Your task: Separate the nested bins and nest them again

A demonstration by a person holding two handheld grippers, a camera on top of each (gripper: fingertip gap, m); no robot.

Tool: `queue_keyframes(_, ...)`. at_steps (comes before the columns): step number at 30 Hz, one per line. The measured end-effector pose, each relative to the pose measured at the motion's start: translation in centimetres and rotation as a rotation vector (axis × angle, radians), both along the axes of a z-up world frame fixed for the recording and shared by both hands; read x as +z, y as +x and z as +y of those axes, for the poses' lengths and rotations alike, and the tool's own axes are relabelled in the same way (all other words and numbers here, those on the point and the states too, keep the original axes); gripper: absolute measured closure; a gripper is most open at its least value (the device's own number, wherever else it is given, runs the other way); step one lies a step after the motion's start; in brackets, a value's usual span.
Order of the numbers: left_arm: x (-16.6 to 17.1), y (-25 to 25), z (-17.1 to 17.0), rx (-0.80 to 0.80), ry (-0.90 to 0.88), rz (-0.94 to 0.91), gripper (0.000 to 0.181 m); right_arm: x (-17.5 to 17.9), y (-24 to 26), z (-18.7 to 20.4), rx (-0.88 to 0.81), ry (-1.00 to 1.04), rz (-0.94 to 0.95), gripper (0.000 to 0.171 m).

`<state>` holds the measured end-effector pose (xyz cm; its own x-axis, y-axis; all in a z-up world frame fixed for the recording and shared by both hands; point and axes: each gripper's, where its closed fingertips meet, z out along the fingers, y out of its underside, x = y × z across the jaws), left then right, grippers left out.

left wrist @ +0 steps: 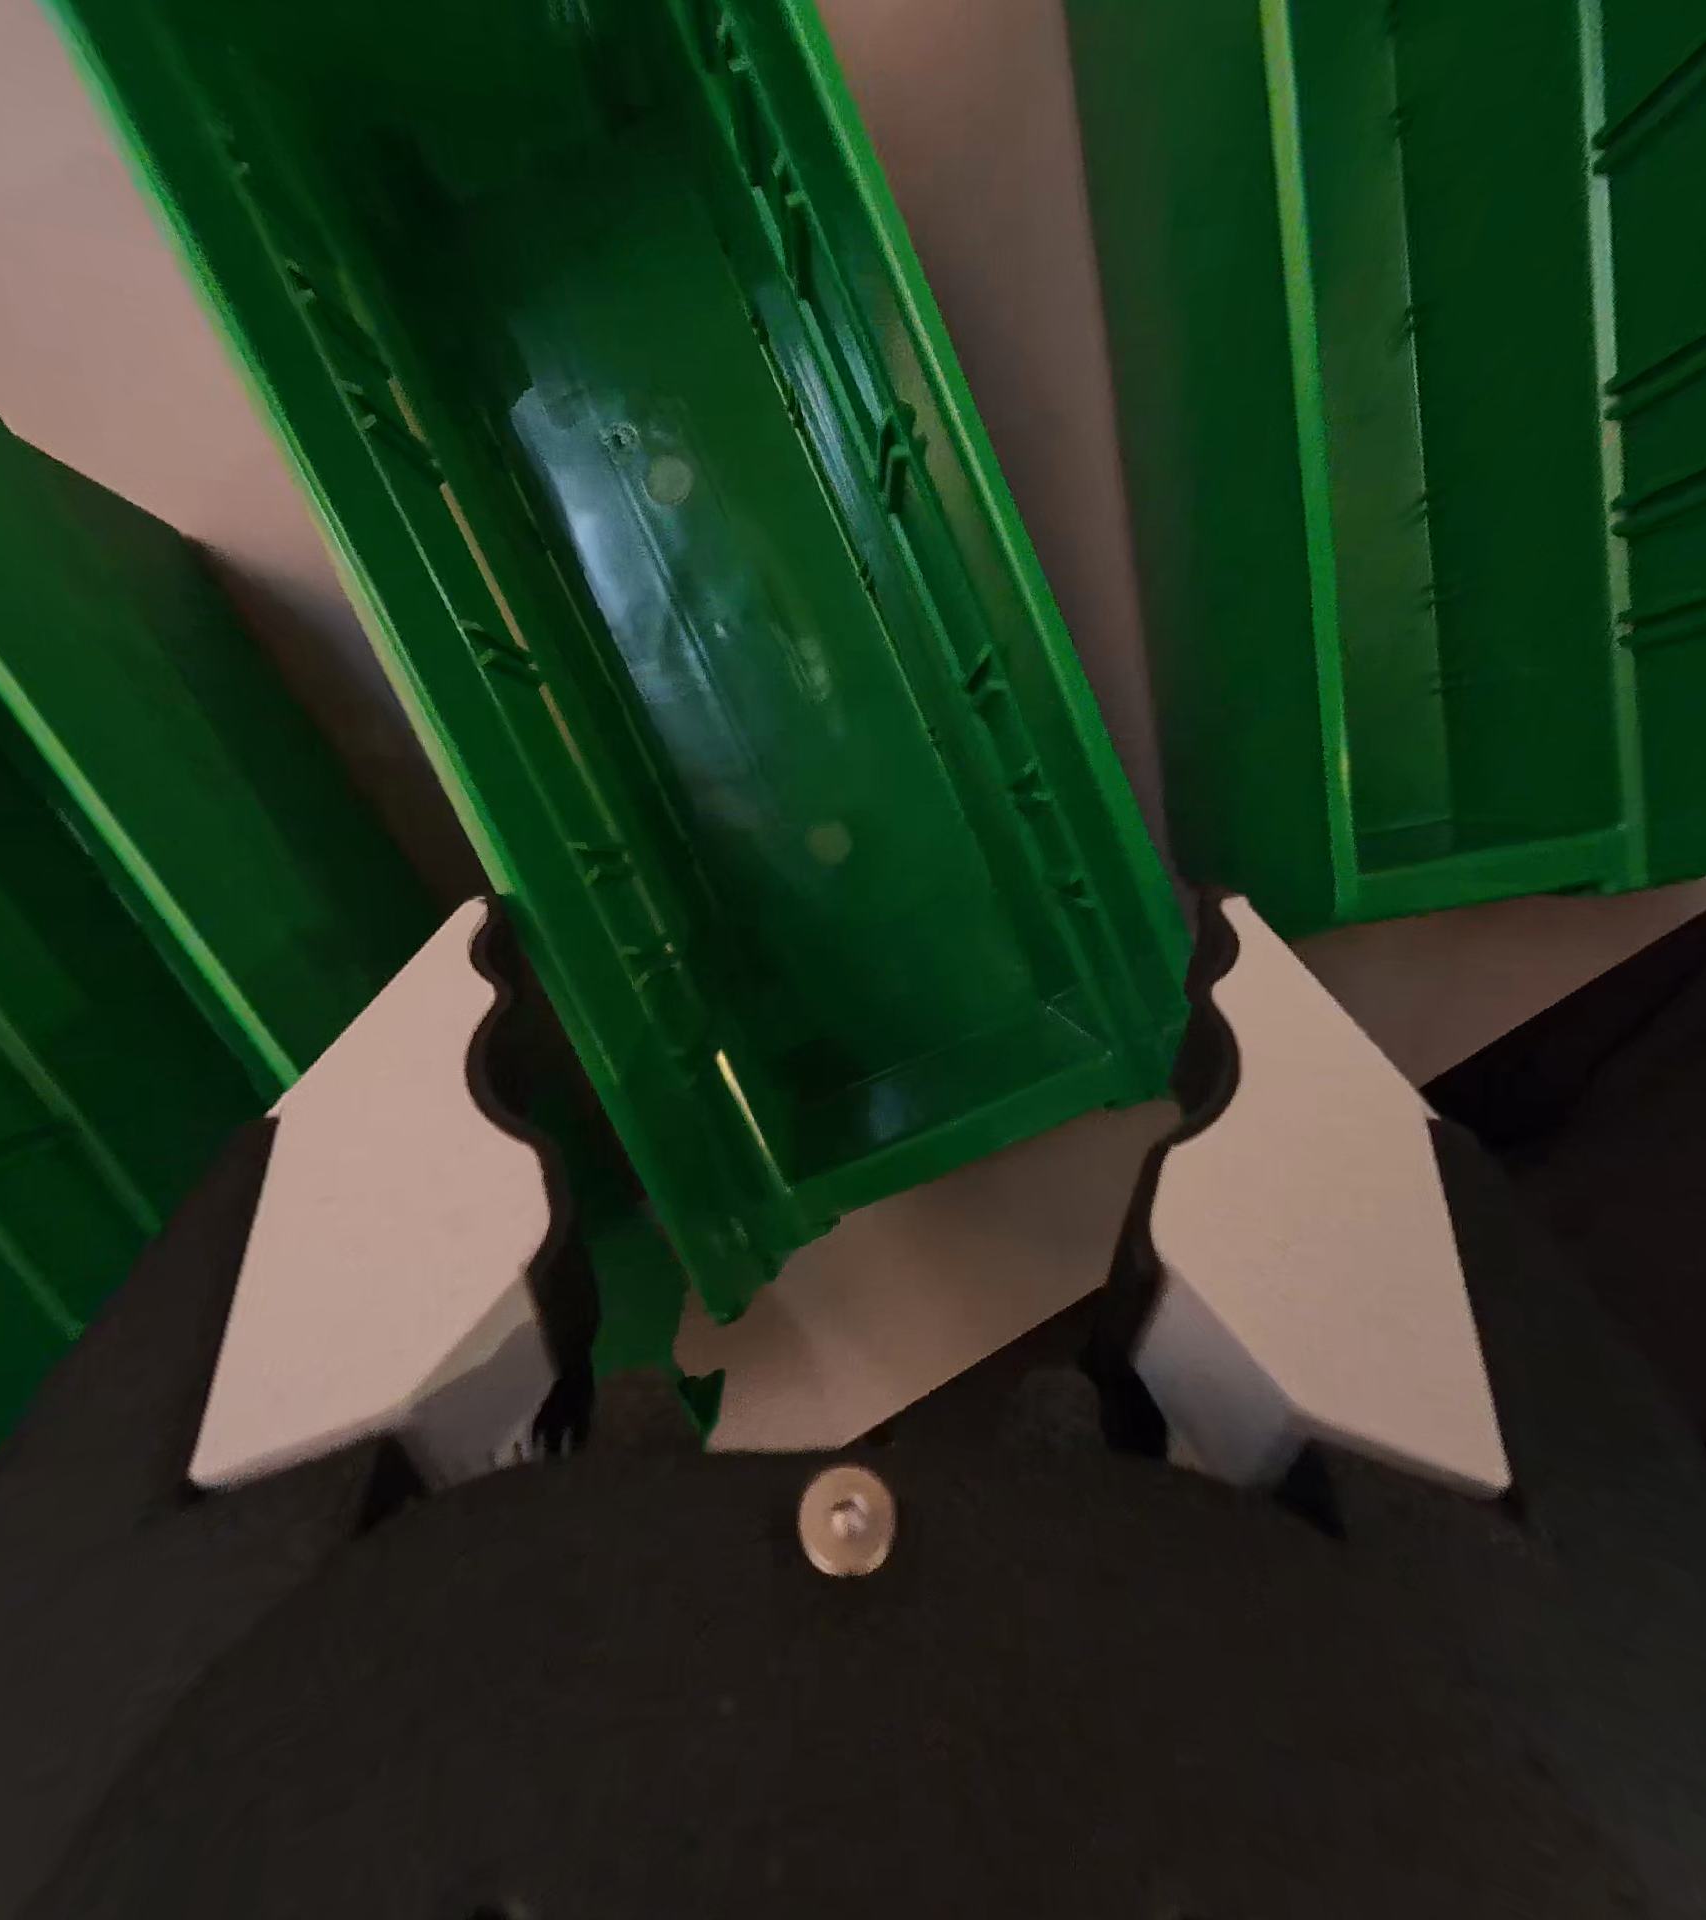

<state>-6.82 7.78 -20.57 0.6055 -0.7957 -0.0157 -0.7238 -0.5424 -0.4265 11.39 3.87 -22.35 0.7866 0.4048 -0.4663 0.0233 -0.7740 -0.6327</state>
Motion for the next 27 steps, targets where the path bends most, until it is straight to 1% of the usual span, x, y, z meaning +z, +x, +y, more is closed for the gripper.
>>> queue_keyframes(1,-0.1,0.0,-0.2,-0.007,0.006,0.007,0.054,-0.6,-0.3,-0.1,0.010,-0.024,-0.013,0.053)
queue_keyframes(3,-0.2,0.0,-0.4,-0.010,0.016,0.001,0.052,-1.0,-0.6,0.1,0.022,-0.048,-0.025,0.058)
queue_keyframes(8,-0.3,-0.2,-0.7,-0.009,0.014,-0.022,0.052,-0.6,-0.7,-0.3,0.102,-0.095,-0.068,0.086)
queue_keyframes(9,-0.3,-0.2,-0.8,-0.010,0.015,-0.024,0.052,-0.7,-0.6,-0.6,0.115,-0.109,-0.073,0.089)
queue_keyframes(13,-0.3,-0.2,-1.3,-0.003,0.030,-0.042,0.051,-1.0,0.6,-1.4,0.147,-0.159,-0.145,0.091)
queue_keyframes(16,-0.4,-0.2,-1.9,-0.003,0.039,-0.047,0.050,-1.1,1.3,-1.9,0.181,-0.162,-0.204,0.101)
queue_keyframes(19,-0.4,-0.4,-2.3,0.002,0.033,-0.052,0.050,-1.0,1.0,-2.0,0.210,-0.159,-0.205,0.105)
queue_keyframes(22,-0.5,-0.6,-2.9,0.018,0.028,-0.065,0.050,-0.6,0.5,-2.0,0.237,-0.163,-0.199,0.116)
queue_keyframes(23,-0.5,-0.6,-3.0,0.021,0.031,-0.070,0.050,-0.5,0.2,-2.1,0.246,-0.170,-0.193,0.122)
queue_keyframes(27,-0.5,-0.7,-3.5,0.030,0.033,-0.081,0.050,-0.3,-0.2,-1.8,0.257,-0.196,-0.204,0.128)
